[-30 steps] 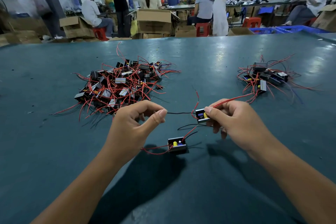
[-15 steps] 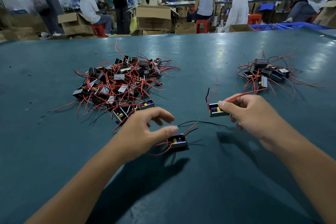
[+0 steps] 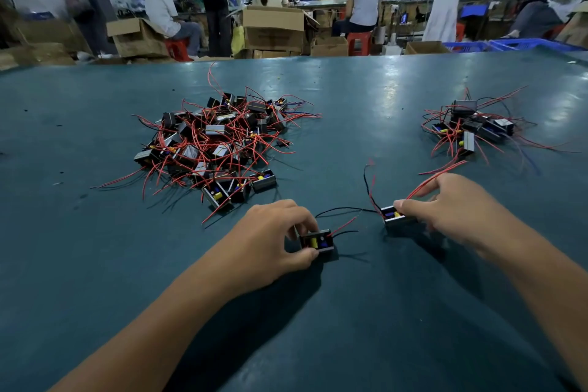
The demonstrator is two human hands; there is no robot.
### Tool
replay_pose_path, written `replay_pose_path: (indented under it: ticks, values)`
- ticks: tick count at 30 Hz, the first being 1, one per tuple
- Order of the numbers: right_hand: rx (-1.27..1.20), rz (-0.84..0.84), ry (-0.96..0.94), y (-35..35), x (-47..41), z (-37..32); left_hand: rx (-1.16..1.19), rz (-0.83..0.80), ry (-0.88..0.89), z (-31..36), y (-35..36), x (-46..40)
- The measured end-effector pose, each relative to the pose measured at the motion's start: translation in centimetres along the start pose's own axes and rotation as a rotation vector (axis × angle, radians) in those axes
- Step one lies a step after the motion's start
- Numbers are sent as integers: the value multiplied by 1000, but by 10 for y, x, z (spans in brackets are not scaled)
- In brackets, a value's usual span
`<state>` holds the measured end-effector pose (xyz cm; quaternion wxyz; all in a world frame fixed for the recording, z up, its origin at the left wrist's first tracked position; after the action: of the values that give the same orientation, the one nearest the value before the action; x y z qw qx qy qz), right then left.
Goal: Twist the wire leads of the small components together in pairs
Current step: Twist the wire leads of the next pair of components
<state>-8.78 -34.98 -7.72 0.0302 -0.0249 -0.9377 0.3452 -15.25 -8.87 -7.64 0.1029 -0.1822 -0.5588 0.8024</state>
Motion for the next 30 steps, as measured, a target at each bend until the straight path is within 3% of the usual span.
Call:
replay_pose_path:
  ticks: [7,13,15,17,20,23,27,30]
  values:
    - [304,-65,1,2,-2,-1,-105,1,12,-5,-6,0]
    - [425,65,-120,-8,3,-13,-291,-31,66,-17,-19,3]
    - [306,63,-217,-14,7,-22,-353,157,171,-11,-29,5]
    - [218,20,-291,-17,11,-29,-346,447,265,1,-42,8]
    - [130,-77,-350,-14,12,-31,-115,676,258,15,-45,12]
    - [32,-165,-375,-6,13,-31,71,640,153,23,-32,10]
    - [-24,-226,-417,1,13,-30,69,410,114,25,-11,4]
    - [-86,-253,-415,2,12,-30,82,350,97,22,-8,2]
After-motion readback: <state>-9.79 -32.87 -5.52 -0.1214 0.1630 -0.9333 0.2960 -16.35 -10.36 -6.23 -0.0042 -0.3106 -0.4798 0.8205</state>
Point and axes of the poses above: each hand's wrist, its own x-axis away from the middle knuckle, its own y-axis out of the palm, z = x × y, the point moved 4 cm from there along -x, towards the middle knuckle, and after that the axes turned 9 degrees about -x, right-handed, at the moved point
